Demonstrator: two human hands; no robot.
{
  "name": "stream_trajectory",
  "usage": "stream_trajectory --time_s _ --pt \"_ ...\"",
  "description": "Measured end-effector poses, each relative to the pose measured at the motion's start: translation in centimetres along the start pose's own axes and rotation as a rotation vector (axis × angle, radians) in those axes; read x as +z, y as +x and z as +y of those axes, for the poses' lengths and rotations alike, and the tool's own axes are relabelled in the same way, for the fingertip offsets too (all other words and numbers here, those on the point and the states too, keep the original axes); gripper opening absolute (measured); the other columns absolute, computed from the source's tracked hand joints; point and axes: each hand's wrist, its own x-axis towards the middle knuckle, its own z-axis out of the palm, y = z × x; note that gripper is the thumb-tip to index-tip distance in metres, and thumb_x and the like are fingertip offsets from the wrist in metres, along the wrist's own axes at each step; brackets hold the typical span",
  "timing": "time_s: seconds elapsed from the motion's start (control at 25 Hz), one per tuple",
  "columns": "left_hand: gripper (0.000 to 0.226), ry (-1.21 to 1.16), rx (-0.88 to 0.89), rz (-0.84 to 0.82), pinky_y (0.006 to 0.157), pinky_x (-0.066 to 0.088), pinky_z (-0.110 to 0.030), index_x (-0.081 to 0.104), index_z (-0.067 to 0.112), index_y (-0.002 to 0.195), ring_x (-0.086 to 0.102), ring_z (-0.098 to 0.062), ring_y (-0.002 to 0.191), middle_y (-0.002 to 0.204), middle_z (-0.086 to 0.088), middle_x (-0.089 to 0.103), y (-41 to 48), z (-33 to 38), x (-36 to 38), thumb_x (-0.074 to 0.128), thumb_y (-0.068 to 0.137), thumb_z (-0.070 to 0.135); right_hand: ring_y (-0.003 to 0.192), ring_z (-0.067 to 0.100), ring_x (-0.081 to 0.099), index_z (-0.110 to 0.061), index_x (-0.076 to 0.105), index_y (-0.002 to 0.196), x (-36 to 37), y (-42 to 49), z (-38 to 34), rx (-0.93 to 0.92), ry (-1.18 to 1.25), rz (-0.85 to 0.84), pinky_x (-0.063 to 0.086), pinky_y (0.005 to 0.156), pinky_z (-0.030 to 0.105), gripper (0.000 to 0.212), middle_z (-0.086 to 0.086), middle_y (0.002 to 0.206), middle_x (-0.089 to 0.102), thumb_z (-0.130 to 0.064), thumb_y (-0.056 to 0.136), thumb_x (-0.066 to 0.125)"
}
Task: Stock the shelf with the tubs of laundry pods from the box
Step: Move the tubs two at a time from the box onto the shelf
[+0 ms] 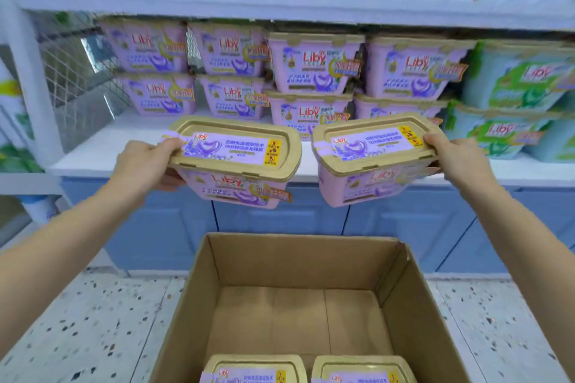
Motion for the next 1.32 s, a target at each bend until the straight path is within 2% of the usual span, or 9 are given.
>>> stream_trajectory --time_s 0.2,0.32,0.4,0.56,0.76,0.92,1.16,1.24,1.32 --pt "0.032 0.019 0.019 -0.010 0.040 0.054 -0.028 0.063 0.001 0.068 0.061 -0.017 0.035 0.039 -0.008 0.062 3.5 3.1 1.1 0.056 0.079 0.030 0.086 0.040 0.064 -0.002 0.063 0.098 1.6 3.5 -2.8 0.050 0.033 0.005 0.052 0.085 0.049 0.072 0.023 0.099 0.067 -0.061 0.065 0.038" --pt "0.034 0.054 0.007 -0.012 0.047 0.057 -0.036 0.062 0.000 0.067 0.063 -0.022 0.038 0.037 -0.009 0.061 5.2 3.1 2.5 0.055 0.079 0.032 0.081 0.039 0.065 -0.001 0.062 0.096 3.2 4.3 -3.1 0.070 0.017 -0.040 0.055 0.081 0.049 0.064 0.022 0.097 0.068 -0.056 0.069 0.042" --pt "0.039 0.076 -0.009 0.001 0.060 0.060 -0.042 0.062 -0.001 0.065 0.068 -0.031 0.052 0.044 -0.013 0.065 6.3 2.8 3.3 0.054 0.079 0.034 0.077 0.038 0.065 -0.002 0.059 0.093 4.1 4.8 -3.2 0.092 -0.005 -0.060 0.056 0.079 0.048 0.059 0.020 0.095 0.066 -0.054 0.072 0.043" --pt "0.046 0.072 -0.039 0.006 0.077 0.058 -0.047 0.063 0.001 0.065 0.070 -0.038 0.065 0.052 -0.018 0.067 8.0 2.3 4.0 0.048 0.081 0.041 0.087 0.038 0.062 -0.003 0.060 0.089 5.1 6.0 -3.1 0.082 -0.073 -0.036 0.052 0.084 0.044 0.061 0.021 0.096 0.066 -0.057 0.075 0.036" --pt "0.045 0.065 -0.037 -0.012 0.071 0.058 -0.045 0.061 0.001 0.068 0.070 -0.037 0.067 0.041 -0.010 0.064 9.0 2.4 4.2 0.047 0.085 0.040 0.088 0.037 0.060 0.001 0.063 0.087 5.7 6.7 -2.2 0.034 -0.151 -0.002 0.041 0.073 0.037 0.071 0.023 0.091 0.067 -0.060 0.078 0.028" --pt "0.044 0.074 -0.018 -0.026 0.067 0.058 -0.041 0.062 0.000 0.068 0.069 -0.035 0.068 0.040 -0.008 0.063 9.2 2.4 4.2 0.046 0.086 0.037 0.087 0.034 0.053 0.001 0.062 0.087 5.4 6.5 -1.8 -0.004 -0.140 -0.012 0.038 0.075 0.038 0.077 0.020 0.089 0.063 -0.067 0.084 0.024" --pt "0.053 -0.009 0.069 0.007 0.075 0.056 -0.041 0.064 0.000 0.080 0.068 -0.034 0.076 0.082 -0.022 0.069 7.1 0.7 3.9 0.048 0.085 0.051 0.101 0.040 0.056 0.004 0.064 0.089 4.7 4.0 0.7 -0.143 0.042 -0.090 0.043 0.088 0.044 0.086 0.027 0.109 0.063 -0.070 0.075 0.021" --pt "0.051 0.065 0.183 0.077 0.086 0.053 -0.045 0.063 0.005 0.097 0.066 -0.031 0.082 0.094 -0.017 0.068 5.8 -0.9 4.0 0.044 0.084 0.051 0.092 0.033 0.054 0.005 0.059 0.092 4.4 2.4 1.6 -0.223 0.051 -0.046 0.039 0.080 0.040 0.073 0.020 0.096 0.061 -0.060 0.085 0.026" --pt "0.048 0.137 0.317 0.144 0.091 0.048 -0.038 0.054 0.010 0.120 0.062 -0.026 0.093 0.110 -0.009 0.063 3.9 -2.6 4.2 0.043 0.086 0.042 0.091 0.025 0.049 -0.002 0.059 0.103 4.1 0.5 2.7 -0.273 0.065 -0.005 0.033 0.077 0.032 0.056 0.009 0.096 0.057 -0.049 0.089 0.032"
